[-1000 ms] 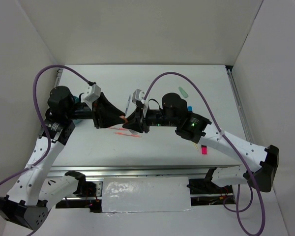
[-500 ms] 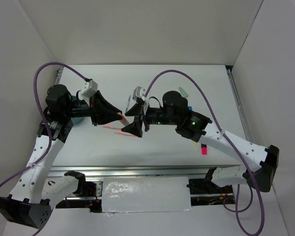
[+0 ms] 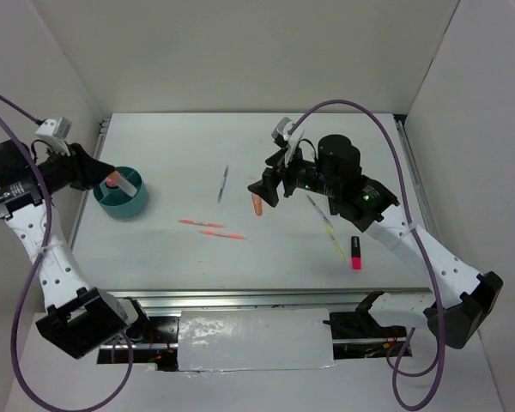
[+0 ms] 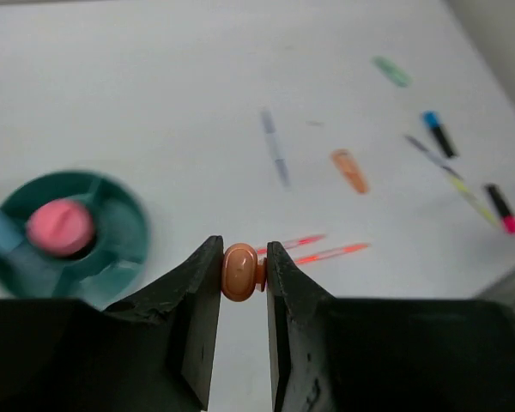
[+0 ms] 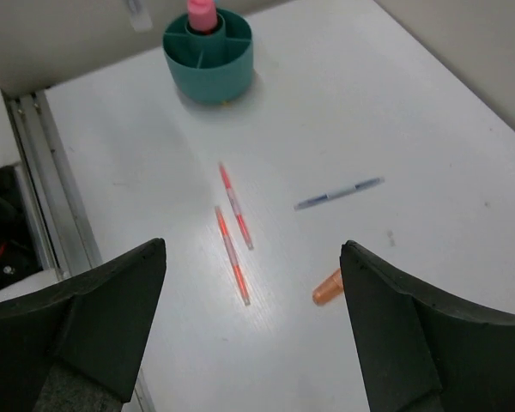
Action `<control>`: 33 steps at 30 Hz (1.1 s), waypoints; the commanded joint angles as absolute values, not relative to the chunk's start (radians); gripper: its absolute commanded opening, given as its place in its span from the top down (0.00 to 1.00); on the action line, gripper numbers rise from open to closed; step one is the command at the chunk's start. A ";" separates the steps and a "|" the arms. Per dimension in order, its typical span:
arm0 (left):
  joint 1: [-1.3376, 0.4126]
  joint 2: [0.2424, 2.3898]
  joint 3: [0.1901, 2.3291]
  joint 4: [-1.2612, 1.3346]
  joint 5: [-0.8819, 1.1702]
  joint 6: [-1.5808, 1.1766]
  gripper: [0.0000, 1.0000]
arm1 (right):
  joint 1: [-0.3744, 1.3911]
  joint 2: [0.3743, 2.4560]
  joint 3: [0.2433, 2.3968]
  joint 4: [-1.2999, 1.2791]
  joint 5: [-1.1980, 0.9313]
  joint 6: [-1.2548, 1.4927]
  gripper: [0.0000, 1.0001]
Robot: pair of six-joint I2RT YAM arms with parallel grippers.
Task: Sort the stationery into containers
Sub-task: Place the pen in the storage box.
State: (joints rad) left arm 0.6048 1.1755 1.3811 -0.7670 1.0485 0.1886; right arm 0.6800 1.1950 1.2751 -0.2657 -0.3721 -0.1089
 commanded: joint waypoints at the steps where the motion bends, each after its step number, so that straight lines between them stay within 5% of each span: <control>1: 0.719 1.224 1.411 -0.793 0.833 0.278 1.00 | 0.666 1.198 1.295 -0.353 -0.296 -0.173 0.12; 8: 0.741 1.357 1.465 -0.649 0.651 0.224 1.00 | 0.626 1.242 1.272 -0.368 -0.279 -0.196 0.12; 33: 0.652 1.606 1.488 -0.473 0.658 0.253 1.00 | 0.563 1.342 1.313 -0.466 -0.282 -0.252 0.11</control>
